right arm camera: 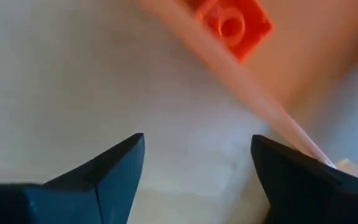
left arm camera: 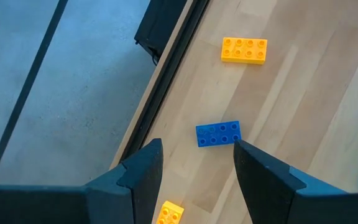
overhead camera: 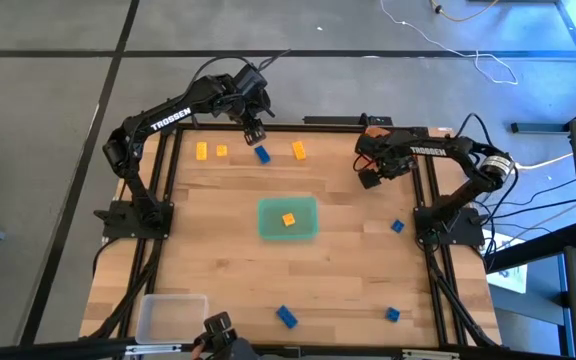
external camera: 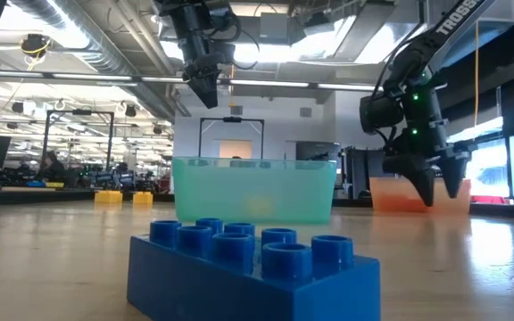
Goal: Sort & place blocks by color
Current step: Adjust the orange bin, then put the blue game piece into the transparent bin
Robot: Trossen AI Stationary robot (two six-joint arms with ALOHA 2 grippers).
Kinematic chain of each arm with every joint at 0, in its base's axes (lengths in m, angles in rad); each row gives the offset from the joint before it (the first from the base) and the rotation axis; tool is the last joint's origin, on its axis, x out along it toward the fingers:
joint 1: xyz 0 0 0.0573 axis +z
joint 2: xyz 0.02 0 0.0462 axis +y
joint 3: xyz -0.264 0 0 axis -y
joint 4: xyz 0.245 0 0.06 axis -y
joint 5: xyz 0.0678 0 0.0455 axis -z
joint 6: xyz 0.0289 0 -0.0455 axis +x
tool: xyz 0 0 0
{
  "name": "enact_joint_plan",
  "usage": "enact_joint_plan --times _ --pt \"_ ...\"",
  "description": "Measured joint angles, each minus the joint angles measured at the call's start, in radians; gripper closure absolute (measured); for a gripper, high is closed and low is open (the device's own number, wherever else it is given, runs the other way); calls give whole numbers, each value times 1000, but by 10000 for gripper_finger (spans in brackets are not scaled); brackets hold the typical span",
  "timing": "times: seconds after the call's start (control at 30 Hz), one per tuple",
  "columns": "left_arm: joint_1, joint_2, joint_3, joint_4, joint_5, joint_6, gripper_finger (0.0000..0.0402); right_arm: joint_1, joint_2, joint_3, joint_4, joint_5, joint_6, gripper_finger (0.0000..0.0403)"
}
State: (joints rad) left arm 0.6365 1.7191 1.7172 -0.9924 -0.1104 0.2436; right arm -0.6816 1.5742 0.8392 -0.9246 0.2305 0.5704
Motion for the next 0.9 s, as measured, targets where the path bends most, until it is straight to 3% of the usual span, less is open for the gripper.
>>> enact_joint_plan --times 0.47,0.77,0.9 --pt "0 0 0 -1 0 -1 214 -100 0 0 142 88 -55 107" --pt "4 0 0 -49 12 -50 214 -46 -43 145 19 -12 -96 107" --pt "5 3 0 -70 42 132 214 -19 -114 234 16 -87 -194 107"
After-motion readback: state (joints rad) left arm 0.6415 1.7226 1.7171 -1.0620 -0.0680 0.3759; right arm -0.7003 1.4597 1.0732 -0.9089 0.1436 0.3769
